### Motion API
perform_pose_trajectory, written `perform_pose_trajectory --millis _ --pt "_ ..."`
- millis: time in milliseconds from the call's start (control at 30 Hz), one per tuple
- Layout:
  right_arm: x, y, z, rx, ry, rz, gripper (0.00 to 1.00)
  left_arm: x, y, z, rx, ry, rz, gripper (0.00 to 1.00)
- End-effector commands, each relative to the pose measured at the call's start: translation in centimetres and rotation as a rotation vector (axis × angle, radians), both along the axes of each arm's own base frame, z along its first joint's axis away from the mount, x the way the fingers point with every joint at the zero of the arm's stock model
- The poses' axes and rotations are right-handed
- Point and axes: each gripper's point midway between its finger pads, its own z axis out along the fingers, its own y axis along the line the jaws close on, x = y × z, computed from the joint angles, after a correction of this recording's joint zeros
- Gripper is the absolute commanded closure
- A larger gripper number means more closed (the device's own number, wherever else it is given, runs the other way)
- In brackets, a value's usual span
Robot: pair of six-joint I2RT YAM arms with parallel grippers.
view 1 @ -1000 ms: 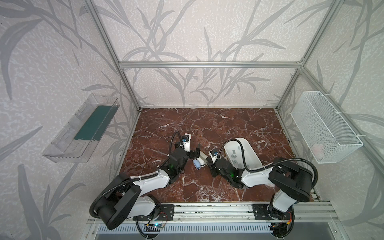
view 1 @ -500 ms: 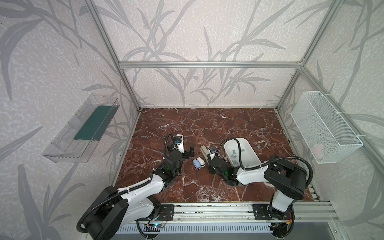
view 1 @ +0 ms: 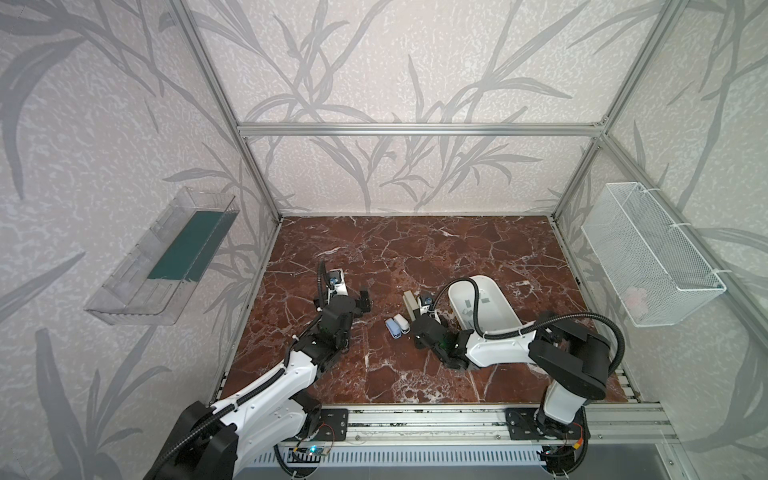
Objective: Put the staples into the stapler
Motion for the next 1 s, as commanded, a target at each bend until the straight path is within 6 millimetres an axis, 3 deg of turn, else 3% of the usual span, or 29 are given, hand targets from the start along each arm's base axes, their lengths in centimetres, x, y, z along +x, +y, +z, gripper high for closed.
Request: perform_pose_trajectory --millis 0,200,300,367,467,533,600,733,833,967 --pt "-0.1 -1.3 3.9 0.056 -0.052 -0.045 0.35 -0.1 0.6 0.5 0.020 0.051 0.020 0.00" --pt "0.9 -6.3 14.7 0.019 -0.255 -0.147 0.00 -0.2 2.8 4.0 0.135 0.041 0.109 0.01" --pt "3.6 -11.5 18.8 -0.065 -0.303 -0.302 0.01 -0.2 3.9 5.9 0.213 0.013 0.155 0.00" --pt "5.5 -14.5 20.5 -0.108 -0.334 -0.375 0.01 0.1 4.0 6.9 0.247 -0.024 0.149 0.01" --pt "7.2 -20.8 22.8 -0.228 -0.443 -0.559 0.01 0.1 5.0 8.4 0.229 -0.122 0.200 0.00" --pt "8.2 -24.8 22.3 -0.267 -0.457 -0.618 0.01 0.0 5.7 9.0 0.210 -0.168 0.202 0.00" --pt "8.6 -28.9 19.7 -0.243 -0.377 -0.671 0.01 -0.2 6.6 8.9 0.183 -0.199 0.203 0.00" --pt "6.9 -36.5 15.4 -0.173 -0.292 -0.864 0.01 -0.4 8.9 7.2 0.223 -0.212 0.284 0.00" --pt "6.4 -38.2 13.5 -0.151 -0.277 -0.910 0.01 -0.4 9.7 4.6 0.300 -0.191 0.324 0.01" --pt "6.7 -40.2 10.5 -0.251 -0.230 -0.974 0.01 0.4 10.8 1.6 0.322 -0.162 0.369 0.00"
